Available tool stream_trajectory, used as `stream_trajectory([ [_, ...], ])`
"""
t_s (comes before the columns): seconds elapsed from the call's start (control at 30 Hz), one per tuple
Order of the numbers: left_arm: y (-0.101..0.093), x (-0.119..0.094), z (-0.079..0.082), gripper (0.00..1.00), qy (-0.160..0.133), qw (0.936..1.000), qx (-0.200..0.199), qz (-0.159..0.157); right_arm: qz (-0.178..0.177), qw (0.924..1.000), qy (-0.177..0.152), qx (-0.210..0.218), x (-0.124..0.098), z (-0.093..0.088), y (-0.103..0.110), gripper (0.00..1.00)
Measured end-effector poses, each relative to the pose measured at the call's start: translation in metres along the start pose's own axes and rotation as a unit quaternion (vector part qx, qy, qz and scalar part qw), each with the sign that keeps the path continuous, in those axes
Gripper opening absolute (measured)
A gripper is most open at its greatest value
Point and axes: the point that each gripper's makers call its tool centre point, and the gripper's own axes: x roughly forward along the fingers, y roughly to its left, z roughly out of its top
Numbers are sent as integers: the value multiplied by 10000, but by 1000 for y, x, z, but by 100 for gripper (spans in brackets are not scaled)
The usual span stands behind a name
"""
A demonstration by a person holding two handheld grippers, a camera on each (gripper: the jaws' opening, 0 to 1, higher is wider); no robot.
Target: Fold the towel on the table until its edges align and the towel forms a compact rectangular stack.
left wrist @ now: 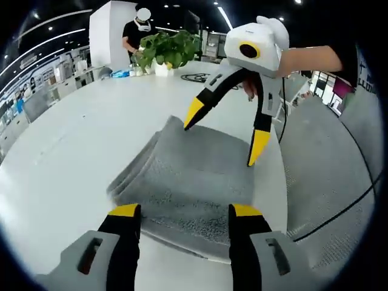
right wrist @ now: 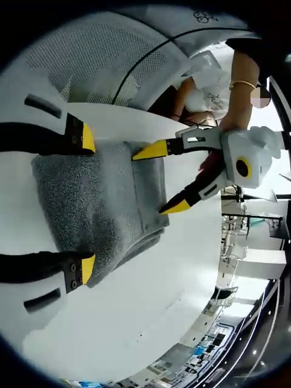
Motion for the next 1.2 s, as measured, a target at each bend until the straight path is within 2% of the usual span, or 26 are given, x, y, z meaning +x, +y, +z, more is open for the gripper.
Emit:
stream_trajectory([
  [0.03, -4, 1, 0, 64, 38, 10000, 18, -17, 21, 10000, 62, 3, 3, -4, -1, 66],
  [0.1, -1, 4, -6, 64, 55, 9999, 93, -37, 84, 9991, 22, 405, 5, -8, -1, 67],
  [0.2, -1, 7, -9, 65, 0, 10000, 21, -33, 98, 9980, -58, 620, 9, -15, -5, 69],
  [0.3, 0, 8, -11, 65, -156, 9999, -12, -25, 49, 9973, -213, 705, 11, -19, -7, 69],
  [0.4, 2, 11, -12, 67, -417, 9988, 245, 120, -35, 9972, -334, 672, 13, -20, -1, 69],
  [0.47, 0, 10, -12, 67, -538, 9983, 107, 175, -94, 9965, -425, 708, 18, -22, -4, 69],
  [0.6, 1, 11, -12, 67, -598, 9980, 109, 185, -117, 9964, -431, 721, 15, -18, -3, 69],
  [0.63, -7, 8, -3, 67, -607, 9979, 134, 193, -135, 9964, -421, 720, 16, -18, -4, 69],
  [0.73, -9, 7, -1, 67, -601, 9976, 219, 276, -217, 9964, -437, 701, 14, -18, -3, 69],
  [0.83, -1, 4, -5, 70, -455, 9976, 182, 489, -329, 9946, -444, 873, 7, -17, -3, 70],
  [0.9, 1, -3, -2, 74, -436, 9966, -58, 692, -382, 9933, -505, 971, -1, -15, -3, 68],
  [0.97, 8, -9, -7, 79, -457, 9942, -284, 926, -509, 9916, -550, 1053, -7, -16, -4, 68],
  [1.03, 4, -14, -10, 80, -429, 9948, -285, 878, -596, 9900, -552, 1157, -14, -18, -3, 70],
  [1.13, -5, -28, -9, 81, -431, 9937, -250, 1004, -845, 9845, -639, 1398, -28, -26, -3, 75],
  [1.2, -9, -37, -8, 83, -543, 9918, -341, 1102, -1069, 9777, -774, 1635, -40, -27, -4, 80],
])
